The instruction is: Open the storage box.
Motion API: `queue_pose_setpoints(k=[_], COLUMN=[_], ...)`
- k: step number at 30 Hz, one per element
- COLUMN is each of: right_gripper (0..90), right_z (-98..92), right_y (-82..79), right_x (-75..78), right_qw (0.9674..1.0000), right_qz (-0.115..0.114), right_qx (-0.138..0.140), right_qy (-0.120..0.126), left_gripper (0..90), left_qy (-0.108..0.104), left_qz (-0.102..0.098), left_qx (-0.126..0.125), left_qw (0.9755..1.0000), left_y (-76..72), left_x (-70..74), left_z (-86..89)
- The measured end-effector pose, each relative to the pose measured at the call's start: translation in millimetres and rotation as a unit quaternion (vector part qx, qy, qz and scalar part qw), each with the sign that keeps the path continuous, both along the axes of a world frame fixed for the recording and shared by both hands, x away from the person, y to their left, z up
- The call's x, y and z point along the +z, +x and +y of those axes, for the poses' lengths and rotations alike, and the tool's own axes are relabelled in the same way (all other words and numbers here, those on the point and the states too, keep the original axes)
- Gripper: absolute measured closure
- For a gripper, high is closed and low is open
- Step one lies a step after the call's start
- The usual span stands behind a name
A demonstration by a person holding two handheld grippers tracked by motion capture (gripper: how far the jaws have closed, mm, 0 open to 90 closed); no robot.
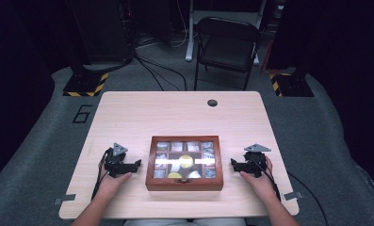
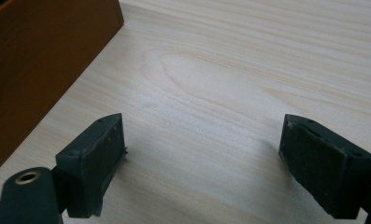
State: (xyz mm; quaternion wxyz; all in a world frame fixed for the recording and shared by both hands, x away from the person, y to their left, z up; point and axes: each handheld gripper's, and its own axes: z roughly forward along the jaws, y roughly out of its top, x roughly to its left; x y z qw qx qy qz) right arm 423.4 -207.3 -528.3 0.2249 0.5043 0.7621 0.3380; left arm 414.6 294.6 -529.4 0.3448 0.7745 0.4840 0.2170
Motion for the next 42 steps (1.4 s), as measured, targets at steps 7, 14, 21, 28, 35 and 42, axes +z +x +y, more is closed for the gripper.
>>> queue_pose_setpoints(k=[7, 14, 21, 28, 35, 42], right_gripper=[14.2, 14.5, 14.5, 19.7, 27.0, 32.1], right_z=[0.4, 0.3, 0.5, 0.5, 3.0, 2.2], right_y=[-0.6, -0.7, -0.3, -1.6, -5.7, -6.8], right_x=[0.2, 0.1, 0.1, 0.5, 1.9, 3.5], right_qw=[1.0000, 1.0000, 1.0000, 1.0000, 1.0000, 1.0000], right_qz=[0.001, -0.001, -0.001, -0.004, -0.003, 0.000], right_qx=[-0.001, -0.001, -0.001, 0.004, 0.000, 0.003], right_qy=[0.001, 0.000, 0.000, 0.002, 0.004, 0.005], left_gripper=[15.3, 15.3, 15.4, 15.8, 16.9, 21.4], left_qy=[0.001, 0.001, 0.001, -0.003, -0.005, -0.009], left_qz=[0.000, 0.001, 0.002, 0.000, -0.003, -0.004], left_qx=[-0.005, -0.008, -0.007, -0.005, -0.005, -0.002], left_qw=[1.0000, 1.0000, 1.0000, 1.0000, 1.0000, 1.0000], left_y=[0.5, 0.6, 0.6, 0.3, 1.0, 0.4], left_x=[0.0, 0.2, 0.2, 0.0, -0.2, 1.1], left_z=[-0.6, -0.7, -0.7, -0.8, 0.0, 1.6])
